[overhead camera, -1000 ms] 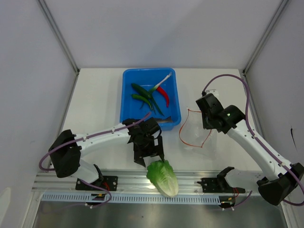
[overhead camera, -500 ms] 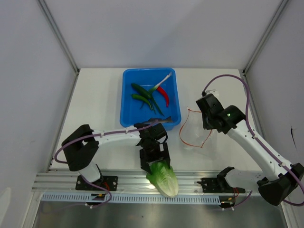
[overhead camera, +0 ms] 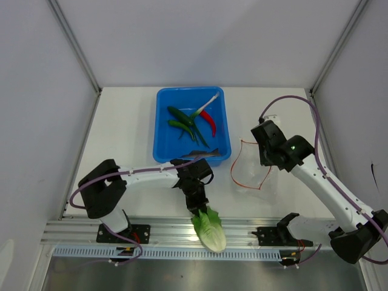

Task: Place the food in the zip-top bag and seal the zipper
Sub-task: Pick up the fake vegetable at the center of the board.

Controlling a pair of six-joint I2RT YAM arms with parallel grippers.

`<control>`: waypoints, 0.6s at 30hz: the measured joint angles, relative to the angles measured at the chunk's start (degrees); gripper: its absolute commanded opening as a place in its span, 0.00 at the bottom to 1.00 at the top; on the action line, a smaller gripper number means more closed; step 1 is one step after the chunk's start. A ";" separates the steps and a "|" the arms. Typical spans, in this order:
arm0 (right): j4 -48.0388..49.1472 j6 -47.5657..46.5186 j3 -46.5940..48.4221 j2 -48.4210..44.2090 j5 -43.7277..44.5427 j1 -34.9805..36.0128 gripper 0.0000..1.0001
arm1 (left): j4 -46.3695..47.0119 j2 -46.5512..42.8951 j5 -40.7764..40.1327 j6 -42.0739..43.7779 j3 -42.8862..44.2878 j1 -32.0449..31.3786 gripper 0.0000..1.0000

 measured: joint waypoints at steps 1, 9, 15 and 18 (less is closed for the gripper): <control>0.02 0.00 -0.07 -0.07 0.00 0.00 0.00 | 0.07 -0.50 -0.11 0.09 0.00 0.00 0.01; 0.13 0.02 -0.70 -0.11 0.00 0.17 0.00 | -2.38 -5.20 -5.14 3.10 1.27 -0.11 0.01; 0.39 0.02 -0.70 0.15 -0.02 0.46 0.00 | -0.90 -16.87 -15.15 10.38 4.20 -0.13 0.01; 0.44 0.02 -0.70 0.50 -0.11 0.59 0.00 | 3.61 -25.07 -18.23 15.78 4.35 -0.20 0.01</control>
